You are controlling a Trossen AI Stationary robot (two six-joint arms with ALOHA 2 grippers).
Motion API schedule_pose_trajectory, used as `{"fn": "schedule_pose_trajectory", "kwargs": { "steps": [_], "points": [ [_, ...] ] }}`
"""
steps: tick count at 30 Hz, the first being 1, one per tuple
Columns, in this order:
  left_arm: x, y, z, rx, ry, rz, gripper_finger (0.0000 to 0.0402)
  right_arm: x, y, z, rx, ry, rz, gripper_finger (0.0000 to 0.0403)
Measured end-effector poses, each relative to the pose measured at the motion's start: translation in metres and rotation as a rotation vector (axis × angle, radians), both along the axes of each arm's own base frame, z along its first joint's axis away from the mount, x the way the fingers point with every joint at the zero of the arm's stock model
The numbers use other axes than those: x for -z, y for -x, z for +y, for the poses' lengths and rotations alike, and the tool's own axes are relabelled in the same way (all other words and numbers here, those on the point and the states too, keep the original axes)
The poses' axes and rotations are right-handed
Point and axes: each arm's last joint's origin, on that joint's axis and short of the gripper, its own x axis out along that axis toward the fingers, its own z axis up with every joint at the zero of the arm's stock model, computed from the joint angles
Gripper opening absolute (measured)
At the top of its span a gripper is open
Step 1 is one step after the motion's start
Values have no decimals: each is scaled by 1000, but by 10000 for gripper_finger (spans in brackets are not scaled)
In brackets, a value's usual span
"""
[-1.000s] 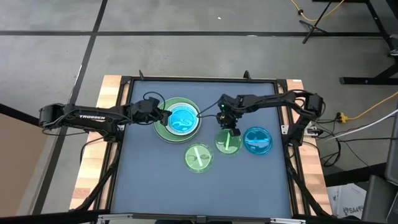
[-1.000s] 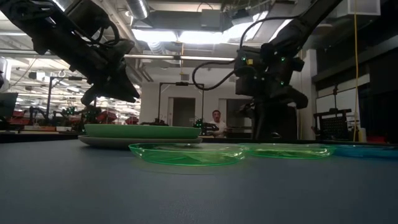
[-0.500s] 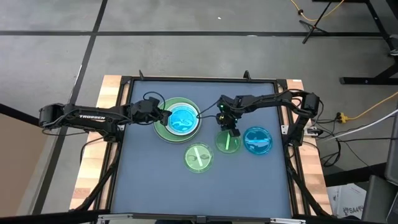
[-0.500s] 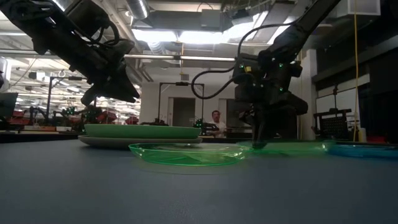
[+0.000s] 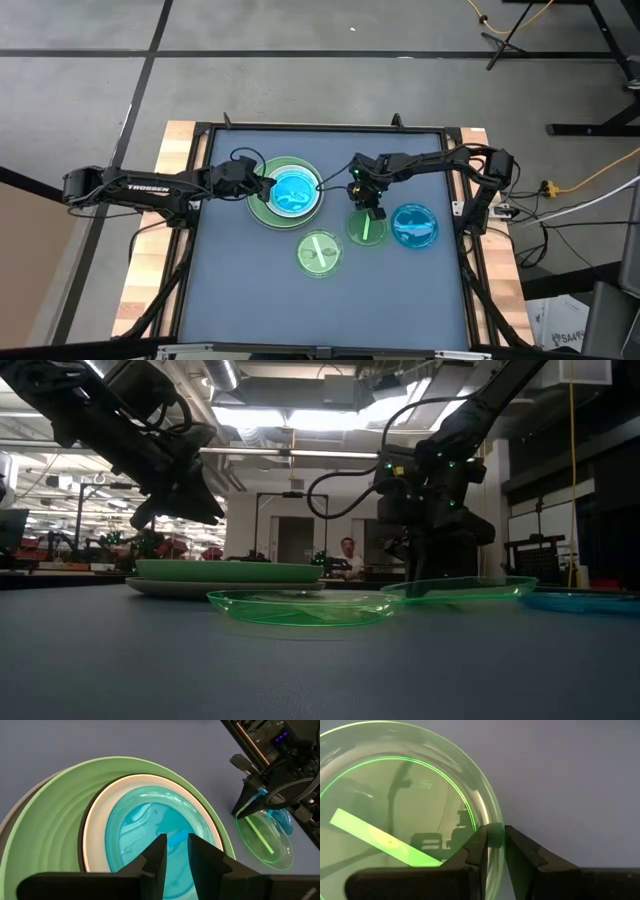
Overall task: Stack plastic plates
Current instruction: Stack the right transparent green plate on top of the blue transparent plate
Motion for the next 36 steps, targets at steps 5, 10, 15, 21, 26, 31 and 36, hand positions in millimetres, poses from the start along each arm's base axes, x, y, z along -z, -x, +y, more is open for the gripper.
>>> {"fn": "schedule_pose_trajectory", "kwargs": {
  "steps": [5, 10, 15, 21, 26, 31, 36],
  "points": [
    [0, 0, 0, 0, 0, 0, 71, 0, 0, 0, 0, 0, 0, 60],
    [0, 0, 0, 0, 0, 0, 71, 0, 0, 0, 0, 1, 1, 60],
    [0, 0, 0, 0, 0, 0, 71, 0, 0, 0, 0, 1, 1, 60],
    [0, 0, 0, 0, 0, 0, 71, 0, 0, 0, 0, 1, 1, 60],
    [0, 0, 0, 0, 0, 0, 71, 0, 0, 0, 0, 2, 1, 60],
    [0, 0, 0, -1, 1, 0, 71, 0, 0, 0, 0, 2, 1, 57],
    [0, 0, 0, -1, 1, 0, 71, 0, 0, 0, 0, 1, 1, 19]
  ]
}}
